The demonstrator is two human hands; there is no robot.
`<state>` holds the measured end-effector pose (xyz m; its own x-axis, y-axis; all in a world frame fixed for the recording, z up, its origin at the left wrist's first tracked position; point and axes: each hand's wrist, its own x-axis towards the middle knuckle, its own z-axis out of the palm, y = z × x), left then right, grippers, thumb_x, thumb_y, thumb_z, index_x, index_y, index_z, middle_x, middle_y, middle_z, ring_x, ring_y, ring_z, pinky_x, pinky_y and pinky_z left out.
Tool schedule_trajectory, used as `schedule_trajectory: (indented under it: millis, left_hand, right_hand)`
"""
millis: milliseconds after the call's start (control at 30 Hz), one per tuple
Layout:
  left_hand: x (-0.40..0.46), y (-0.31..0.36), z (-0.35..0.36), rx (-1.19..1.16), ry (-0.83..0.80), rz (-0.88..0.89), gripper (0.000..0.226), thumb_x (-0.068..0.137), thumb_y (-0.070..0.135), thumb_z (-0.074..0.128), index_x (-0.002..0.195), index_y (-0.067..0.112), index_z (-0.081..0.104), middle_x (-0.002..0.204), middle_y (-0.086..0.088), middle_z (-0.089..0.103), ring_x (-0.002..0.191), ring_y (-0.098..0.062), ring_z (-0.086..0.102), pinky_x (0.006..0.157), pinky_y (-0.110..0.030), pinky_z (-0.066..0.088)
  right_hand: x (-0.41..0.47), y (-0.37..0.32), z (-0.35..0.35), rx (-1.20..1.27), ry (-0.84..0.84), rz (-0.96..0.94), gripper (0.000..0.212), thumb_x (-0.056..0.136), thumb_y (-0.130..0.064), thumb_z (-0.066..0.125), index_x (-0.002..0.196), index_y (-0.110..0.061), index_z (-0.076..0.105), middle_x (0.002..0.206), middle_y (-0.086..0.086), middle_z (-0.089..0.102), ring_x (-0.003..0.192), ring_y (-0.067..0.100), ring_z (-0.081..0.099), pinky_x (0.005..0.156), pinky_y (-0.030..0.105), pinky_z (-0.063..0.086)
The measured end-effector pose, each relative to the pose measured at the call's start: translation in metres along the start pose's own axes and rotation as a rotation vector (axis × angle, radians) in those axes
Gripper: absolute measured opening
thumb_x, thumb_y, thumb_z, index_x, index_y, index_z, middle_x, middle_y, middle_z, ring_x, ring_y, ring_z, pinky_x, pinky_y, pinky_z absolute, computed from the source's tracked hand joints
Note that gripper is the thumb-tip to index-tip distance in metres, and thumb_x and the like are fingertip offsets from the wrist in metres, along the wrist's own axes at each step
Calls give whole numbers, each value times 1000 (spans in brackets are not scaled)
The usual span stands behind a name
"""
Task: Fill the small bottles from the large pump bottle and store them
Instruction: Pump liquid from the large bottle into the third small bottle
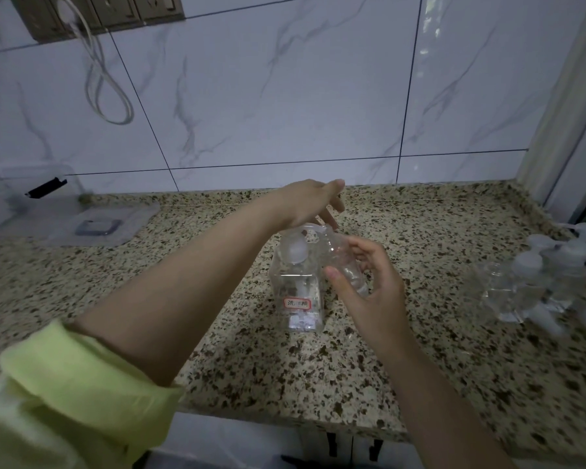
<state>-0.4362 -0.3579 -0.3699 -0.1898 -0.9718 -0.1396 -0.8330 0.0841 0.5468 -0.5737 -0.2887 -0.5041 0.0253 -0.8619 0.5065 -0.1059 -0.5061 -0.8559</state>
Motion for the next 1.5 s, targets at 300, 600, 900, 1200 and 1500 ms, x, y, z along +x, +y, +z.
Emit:
schedule_trajectory:
  millis: [300, 600, 900, 1200, 1500]
  left_hand:
    - [2, 0, 0, 64, -18, -9, 65, 105, 55, 14, 127, 21, 64, 111, 3, 74, 109, -18, 61, 110, -44, 35]
    - [-1, 0, 0, 51, -15, -22, 65, 105, 55, 15, 126, 20, 65, 111, 1, 74, 109, -18, 63, 109, -43, 36]
    - [0, 2, -1, 30, 15, -17, 63, 106, 52, 16, 124, 19, 66, 110, 0, 74, 107, -19, 64, 98, -36, 40]
    - [3, 0, 0, -5, 28, -28, 62, 105, 53, 17, 123, 21, 66, 107, 1, 75, 107, -19, 64, 101, -38, 40]
    - [1, -1, 1, 8, 7, -28, 62, 106, 53, 16, 125, 20, 65, 109, 1, 75, 109, -19, 64, 105, -39, 37]
  right_hand:
    - [0, 1, 1, -17, -4, -6, 45, 83, -46, 72, 124, -33, 59, 121, -22, 65, 115, 5, 61, 99, 48, 54]
    - [0, 1, 2, -8, 1, 6, 45, 81, -49, 71, 123, -38, 59, 124, -22, 65, 116, 10, 62, 98, 54, 53]
    - [0, -3, -1, 15, 0, 27, 44, 84, -23, 80, 118, -43, 59, 117, -27, 64, 110, 3, 61, 95, 42, 54]
    - [1, -2, -1, -9, -2, -2, 47, 83, -23, 81, 116, -46, 57, 117, -29, 62, 107, -3, 60, 91, 23, 49]
    - [-1, -3, 0, -31, -10, 7, 43, 81, -40, 76, 120, -43, 57, 121, -25, 62, 112, 2, 59, 96, 47, 54]
